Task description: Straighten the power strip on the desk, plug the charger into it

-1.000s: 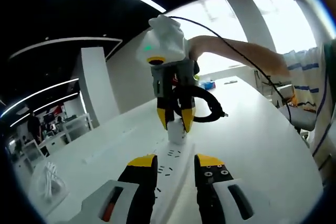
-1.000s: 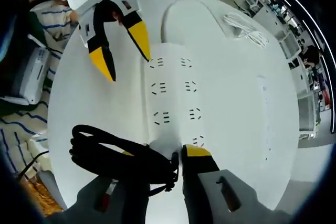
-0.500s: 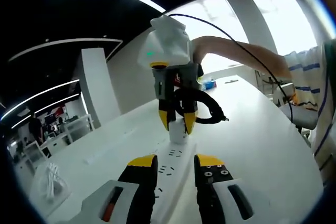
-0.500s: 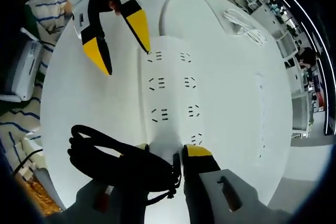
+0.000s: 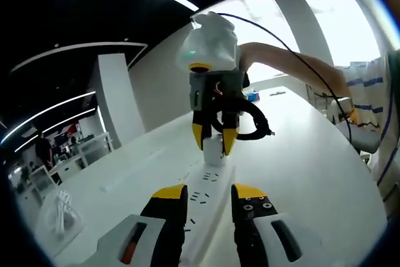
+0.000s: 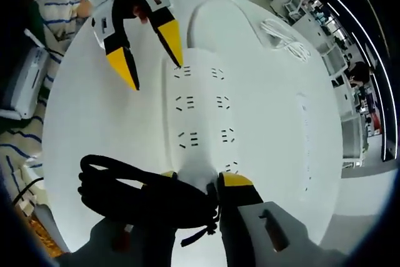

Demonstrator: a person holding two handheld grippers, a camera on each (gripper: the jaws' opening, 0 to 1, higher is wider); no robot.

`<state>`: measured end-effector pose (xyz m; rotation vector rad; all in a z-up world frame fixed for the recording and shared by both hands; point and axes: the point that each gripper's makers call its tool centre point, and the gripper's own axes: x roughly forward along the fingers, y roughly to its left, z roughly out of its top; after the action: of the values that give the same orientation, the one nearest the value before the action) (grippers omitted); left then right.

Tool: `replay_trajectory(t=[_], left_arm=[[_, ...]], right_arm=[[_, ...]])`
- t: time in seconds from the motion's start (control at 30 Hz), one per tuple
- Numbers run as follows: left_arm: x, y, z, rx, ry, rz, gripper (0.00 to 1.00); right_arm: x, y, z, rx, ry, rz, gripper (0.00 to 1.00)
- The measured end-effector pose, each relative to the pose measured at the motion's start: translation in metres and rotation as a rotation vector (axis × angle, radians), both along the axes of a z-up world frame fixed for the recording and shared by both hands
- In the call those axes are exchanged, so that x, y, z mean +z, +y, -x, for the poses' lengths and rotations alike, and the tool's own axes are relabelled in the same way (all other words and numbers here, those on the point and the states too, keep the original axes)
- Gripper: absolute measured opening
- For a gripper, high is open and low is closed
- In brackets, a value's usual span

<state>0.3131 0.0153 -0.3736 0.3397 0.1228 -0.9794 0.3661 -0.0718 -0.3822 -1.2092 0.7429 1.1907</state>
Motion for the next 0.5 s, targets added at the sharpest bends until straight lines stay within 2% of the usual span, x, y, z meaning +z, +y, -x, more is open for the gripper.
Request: replay_trajectory(t=[0.23, 0.5], left_arm=[[-0.0014, 0.0025, -0.0013, 0.013, 0.002, -0.007, 0.28], [0.0003, 0.0047, -0.0002, 0.015, 0.008, -0.005, 0.29]], right_arm=[[0.0013, 0.0013, 0.0006, 0.004, -0.010, -0.061, 0.24], [0.0038, 0.0041, 0.0045, 0.019, -0.024, -0.193, 0.24]])
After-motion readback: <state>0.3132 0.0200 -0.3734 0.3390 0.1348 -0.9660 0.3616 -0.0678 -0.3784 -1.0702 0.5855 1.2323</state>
